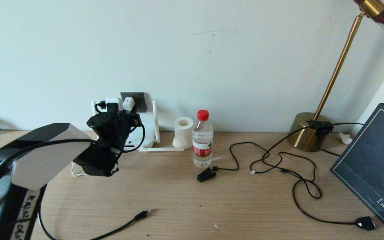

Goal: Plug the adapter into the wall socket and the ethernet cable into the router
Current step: Plug plug into socket

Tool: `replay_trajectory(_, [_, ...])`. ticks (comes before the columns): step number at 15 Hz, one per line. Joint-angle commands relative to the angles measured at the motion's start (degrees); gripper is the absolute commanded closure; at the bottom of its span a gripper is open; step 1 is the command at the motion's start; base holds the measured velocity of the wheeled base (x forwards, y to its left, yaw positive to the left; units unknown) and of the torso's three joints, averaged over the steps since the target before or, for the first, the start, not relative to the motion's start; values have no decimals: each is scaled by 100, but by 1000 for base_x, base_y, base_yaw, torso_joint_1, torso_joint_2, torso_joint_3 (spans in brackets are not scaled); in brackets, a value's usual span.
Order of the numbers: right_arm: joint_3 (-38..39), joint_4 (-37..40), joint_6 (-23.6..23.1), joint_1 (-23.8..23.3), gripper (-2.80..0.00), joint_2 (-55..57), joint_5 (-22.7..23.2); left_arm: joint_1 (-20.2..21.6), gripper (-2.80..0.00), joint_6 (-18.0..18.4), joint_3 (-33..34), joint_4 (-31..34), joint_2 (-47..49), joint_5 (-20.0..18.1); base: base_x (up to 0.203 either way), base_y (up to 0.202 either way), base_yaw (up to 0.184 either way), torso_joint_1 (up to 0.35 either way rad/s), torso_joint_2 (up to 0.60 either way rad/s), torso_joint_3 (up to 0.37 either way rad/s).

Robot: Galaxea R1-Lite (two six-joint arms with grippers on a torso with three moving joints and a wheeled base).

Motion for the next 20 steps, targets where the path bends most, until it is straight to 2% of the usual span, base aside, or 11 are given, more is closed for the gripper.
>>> replay_trajectory(1, [0, -3, -5, -1, 0, 6, 0, -15, 0, 6, 1, 8, -166, 1, 0, 0, 0, 0, 0, 0])
replay_trajectory(20, [0, -3, -5, -1, 0, 6, 0, -31, 0, 7, 1, 34, -87, 1, 0, 0, 0, 0, 0, 0])
